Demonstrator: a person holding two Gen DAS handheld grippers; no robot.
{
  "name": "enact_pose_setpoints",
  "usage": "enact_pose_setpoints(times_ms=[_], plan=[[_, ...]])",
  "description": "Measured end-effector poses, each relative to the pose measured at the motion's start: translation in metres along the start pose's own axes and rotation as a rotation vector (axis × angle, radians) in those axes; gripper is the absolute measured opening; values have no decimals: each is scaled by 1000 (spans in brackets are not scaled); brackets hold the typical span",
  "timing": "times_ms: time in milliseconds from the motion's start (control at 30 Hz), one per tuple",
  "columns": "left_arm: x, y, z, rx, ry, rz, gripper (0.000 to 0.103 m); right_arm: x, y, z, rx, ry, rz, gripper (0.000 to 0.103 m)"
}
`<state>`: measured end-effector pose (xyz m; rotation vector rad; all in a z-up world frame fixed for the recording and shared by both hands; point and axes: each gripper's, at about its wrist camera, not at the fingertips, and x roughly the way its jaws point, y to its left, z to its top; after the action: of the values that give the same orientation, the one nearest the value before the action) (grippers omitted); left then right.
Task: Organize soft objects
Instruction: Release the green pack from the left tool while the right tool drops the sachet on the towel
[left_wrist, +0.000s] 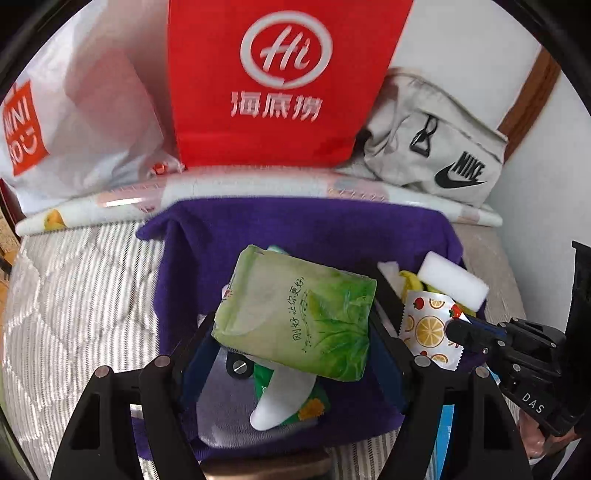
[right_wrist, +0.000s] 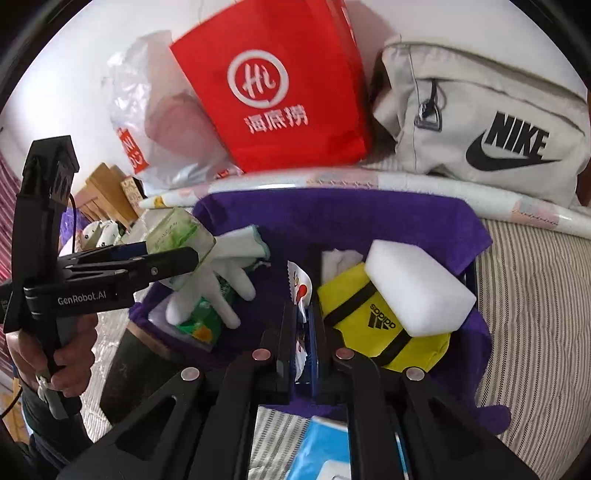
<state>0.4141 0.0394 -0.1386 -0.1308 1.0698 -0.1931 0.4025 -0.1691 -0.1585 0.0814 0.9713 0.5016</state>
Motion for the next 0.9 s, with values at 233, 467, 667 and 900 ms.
enact_pose_setpoints(times_ms=[233, 467, 667, 900], plan=[[21, 5, 2, -5, 48, 8, 75, 13, -8, 2, -3, 31, -18, 13], [21, 9, 4, -16, 49, -47, 76, 16, -11, 3, -10, 31, -52, 17], [9, 8, 1, -40, 35, -159, 90, 8, -8, 3, -21, 6, -58, 54], [-10, 4, -1, -33, 19, -109, 90, -11, -3, 3, -36, -43, -84, 66]])
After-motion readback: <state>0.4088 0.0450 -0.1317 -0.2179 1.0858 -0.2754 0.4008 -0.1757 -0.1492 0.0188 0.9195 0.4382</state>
